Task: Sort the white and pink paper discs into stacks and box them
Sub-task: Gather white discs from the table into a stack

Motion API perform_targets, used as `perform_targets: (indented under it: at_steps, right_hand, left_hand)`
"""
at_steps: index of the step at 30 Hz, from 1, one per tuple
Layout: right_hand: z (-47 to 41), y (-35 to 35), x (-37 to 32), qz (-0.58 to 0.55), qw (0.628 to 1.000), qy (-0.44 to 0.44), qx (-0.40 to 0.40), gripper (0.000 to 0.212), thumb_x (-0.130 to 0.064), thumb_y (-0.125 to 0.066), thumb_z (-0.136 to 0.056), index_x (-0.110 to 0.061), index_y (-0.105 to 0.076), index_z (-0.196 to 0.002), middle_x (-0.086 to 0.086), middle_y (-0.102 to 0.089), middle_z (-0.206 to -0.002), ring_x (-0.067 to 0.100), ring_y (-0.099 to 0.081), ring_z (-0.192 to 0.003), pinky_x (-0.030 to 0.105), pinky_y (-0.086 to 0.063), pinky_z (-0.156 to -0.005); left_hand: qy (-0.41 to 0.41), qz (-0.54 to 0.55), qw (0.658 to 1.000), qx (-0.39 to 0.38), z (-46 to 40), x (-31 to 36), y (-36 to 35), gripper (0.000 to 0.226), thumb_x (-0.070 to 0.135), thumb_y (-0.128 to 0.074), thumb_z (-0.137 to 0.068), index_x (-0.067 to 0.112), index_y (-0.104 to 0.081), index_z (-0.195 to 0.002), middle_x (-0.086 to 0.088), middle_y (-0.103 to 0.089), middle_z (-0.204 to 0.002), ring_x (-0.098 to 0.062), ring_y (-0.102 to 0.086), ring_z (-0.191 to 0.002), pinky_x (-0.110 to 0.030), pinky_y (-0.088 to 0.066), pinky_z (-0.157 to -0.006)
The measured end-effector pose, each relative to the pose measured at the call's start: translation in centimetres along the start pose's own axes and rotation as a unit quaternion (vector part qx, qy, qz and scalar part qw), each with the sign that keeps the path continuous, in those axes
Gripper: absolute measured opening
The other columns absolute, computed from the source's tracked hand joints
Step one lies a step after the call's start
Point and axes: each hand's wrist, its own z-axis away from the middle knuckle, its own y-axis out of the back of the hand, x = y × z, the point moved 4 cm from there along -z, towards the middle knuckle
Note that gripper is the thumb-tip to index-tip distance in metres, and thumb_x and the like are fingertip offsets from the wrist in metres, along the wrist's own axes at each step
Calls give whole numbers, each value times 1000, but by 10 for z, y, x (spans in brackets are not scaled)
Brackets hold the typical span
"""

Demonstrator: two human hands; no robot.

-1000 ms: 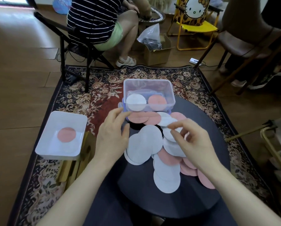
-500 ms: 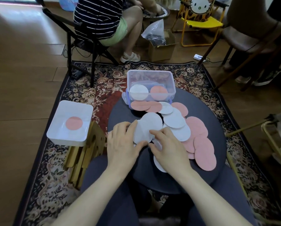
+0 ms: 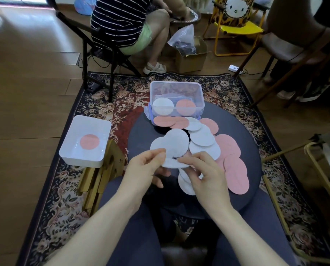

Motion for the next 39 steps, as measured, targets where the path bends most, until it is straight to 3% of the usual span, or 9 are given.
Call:
perform_targets:
  at_steps: [3,4,8,12,16,19,25,33,39]
  right_hand:
    - [5,0,6,-139,980,-141,-35,3,-27,-71,-83,-26,-71,-80,-4,-62,-73,10,-51,-65,23,-41,-63]
    - [7,0,5,-182,966,-174,-50,10,-32,-70,-82,-23,-71,-80,0,-66,-74,14,-54,-66,26,-43,-64]
    - [13,2,0,-261,933,-227,-97,16,-21,-61,-92,-13,-71,-82,-7,-55,-55,4,-40,-49,15,-35,-52]
    - [19,3,4,-273,918,-263,-113,23,-17,-54,-96,-15,-66,-76,-12,-45,-44,5,-30,-46,16,-28,-48]
    - [27,3,2,-240,918,-271,-162,24,-21,-60,-92,-18,-63,-69,-7,-60,-57,3,-40,-47,16,-33,-51]
    - [32,5,8,-185,940,-259,-124,22,-27,-68,-86,-19,-62,-67,-6,-62,-60,4,-49,-52,19,-38,-56]
    - [42,22,34,-49,967,-249,-22,8,-25,-67,-85,-32,-63,-86,-9,-58,-73,4,-45,-58,25,-39,-61]
    - [47,14,29,117,974,-181,-65,35,-42,-64,-85,-40,-56,-118,-16,-45,-103,6,-52,-71,23,-38,-60]
    - [47,9,27,174,972,-136,-80,44,-51,-72,-75,-37,-57,-114,-15,-37,-108,9,-50,-82,29,-43,-62]
  left_hand:
    - [-14,-67,998,4,12,-2,-1,22,40,-59,-89,24,-70,-98,5,-69,-89,-8,-65,-75,-25,-49,-59]
    - [-20,-82,996,1,16,-4,-2,21,41,-61,-88,24,-70,-95,7,-69,-88,-6,-63,-75,-24,-47,-60]
    - [-7,-86,996,17,18,-13,-4,15,26,-69,-86,12,-72,-87,2,-65,-74,-6,-52,-62,-17,-38,-53]
    - [21,-56,998,17,17,-19,-10,10,18,-67,-87,10,-71,-93,-3,-70,-81,-9,-56,-66,-22,-40,-49]
    - [21,-34,999,-3,21,-23,-13,10,12,-69,-85,13,-72,-94,0,-73,-77,-7,-57,-59,-21,-40,-47]
    - [31,5,999,27,21,-29,-10,11,19,-67,-87,9,-72,-92,2,-72,-71,-7,-59,-54,-21,-46,-44]
    - [91,147,982,81,15,-41,-2,14,11,-58,-94,3,-62,-105,-17,-71,-101,-28,-74,-78,-31,-58,-52]
    - [84,174,976,99,8,-41,4,17,-3,-54,-94,2,-59,-109,-20,-68,-108,-32,-73,-81,-36,-61,-59]
    - [101,154,980,78,3,-47,4,14,-2,-56,-92,4,-61,-103,-19,-68,-109,-34,-72,-86,-37,-61,-61]
